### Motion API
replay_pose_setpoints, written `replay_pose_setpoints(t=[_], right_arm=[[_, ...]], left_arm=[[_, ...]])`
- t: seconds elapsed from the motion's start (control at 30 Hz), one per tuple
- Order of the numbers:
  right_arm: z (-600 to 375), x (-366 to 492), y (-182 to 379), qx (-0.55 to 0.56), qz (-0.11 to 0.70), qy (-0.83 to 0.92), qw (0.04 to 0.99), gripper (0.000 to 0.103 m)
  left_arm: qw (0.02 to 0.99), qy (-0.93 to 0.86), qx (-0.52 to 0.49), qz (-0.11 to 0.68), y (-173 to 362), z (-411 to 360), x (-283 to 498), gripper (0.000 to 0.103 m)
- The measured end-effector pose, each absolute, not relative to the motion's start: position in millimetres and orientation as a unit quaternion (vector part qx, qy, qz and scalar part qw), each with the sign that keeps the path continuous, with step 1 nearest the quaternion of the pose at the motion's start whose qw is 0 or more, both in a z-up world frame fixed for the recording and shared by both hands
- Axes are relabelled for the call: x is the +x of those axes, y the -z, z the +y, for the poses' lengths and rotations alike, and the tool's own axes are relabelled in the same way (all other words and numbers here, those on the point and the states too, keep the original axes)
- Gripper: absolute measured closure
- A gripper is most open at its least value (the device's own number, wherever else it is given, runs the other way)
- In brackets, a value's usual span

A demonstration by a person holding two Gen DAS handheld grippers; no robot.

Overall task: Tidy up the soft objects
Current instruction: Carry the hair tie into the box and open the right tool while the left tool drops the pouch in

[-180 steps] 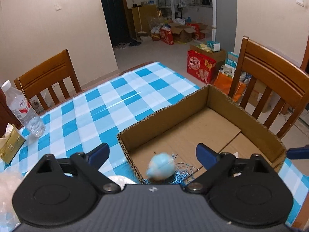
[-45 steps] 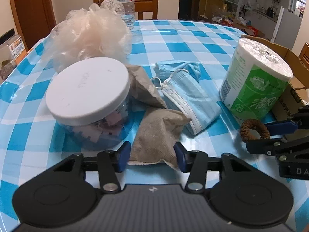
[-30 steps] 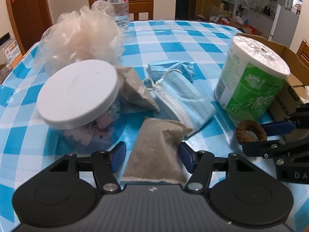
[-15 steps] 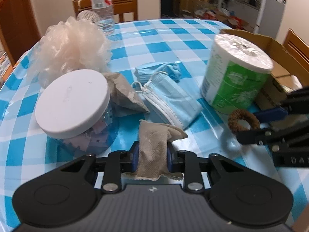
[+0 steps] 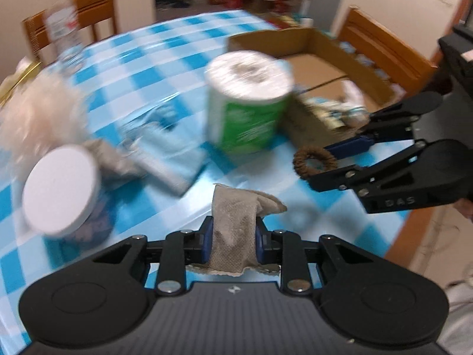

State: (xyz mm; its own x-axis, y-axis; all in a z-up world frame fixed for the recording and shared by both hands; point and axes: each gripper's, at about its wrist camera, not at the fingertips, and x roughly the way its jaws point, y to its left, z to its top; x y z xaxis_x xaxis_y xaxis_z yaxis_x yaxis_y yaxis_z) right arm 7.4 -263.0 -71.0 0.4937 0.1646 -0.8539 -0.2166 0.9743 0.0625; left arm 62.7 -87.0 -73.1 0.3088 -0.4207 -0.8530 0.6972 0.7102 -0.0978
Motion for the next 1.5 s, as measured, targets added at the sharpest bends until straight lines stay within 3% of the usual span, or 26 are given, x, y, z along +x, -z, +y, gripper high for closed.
replay_pose_setpoints(t=[0.37, 0.7, 0.8, 0.87, 0.9, 1.27, 1.43, 1.5], right_arm=[[-345.6, -32.3, 36.2, -0.011, 0.467, 0.012, 0.884, 0.060], [-409.9, -19.0, 45.6, 0.013, 0.446, 0.069, 0.892, 0.060], [-417.4, -13.2, 51.2, 0.013, 0.445, 0.073, 0.892, 0.060], [-420.9, -8.6, 54.1, 0.015, 0.444, 0.073, 0.893, 0.060], [-421.9, -5.6, 55.5, 0.015, 0.445, 0.072, 0.893, 0.060], [-442.9, 24.6, 57.4, 0.009, 0.438, 0.078, 0.896, 0.060], [-450.5, 49.5, 53.5, -0.002, 0.429, 0.082, 0.899, 0.060], [-453.6, 61.9, 51.8, -0.009, 0.427, 0.088, 0.900, 0.055]], left_arm=[[0.761, 0.483, 0.155, 0.405, 22.2, -175.5, 48.6, 0.077], [0.781, 0.490, 0.145, 0.359, 26.0, -283.0, 91.0, 0.077], [0.793, 0.471, 0.134, 0.362, 35.9, -306.0, 106.9, 0.067], [0.808, 0.455, 0.134, 0.351, 40.5, -316.5, 112.3, 0.026], [0.811, 0.452, 0.135, 0.346, 42.8, -321.2, 114.1, 0.021], [0.834, 0.409, 0.164, 0.332, 26.7, -300.7, 107.8, 0.005], [0.847, 0.396, 0.161, 0.317, 12.3, -281.5, 95.0, 0.003], [0.850, 0.391, 0.158, 0.315, 9.2, -275.3, 91.6, 0.002]])
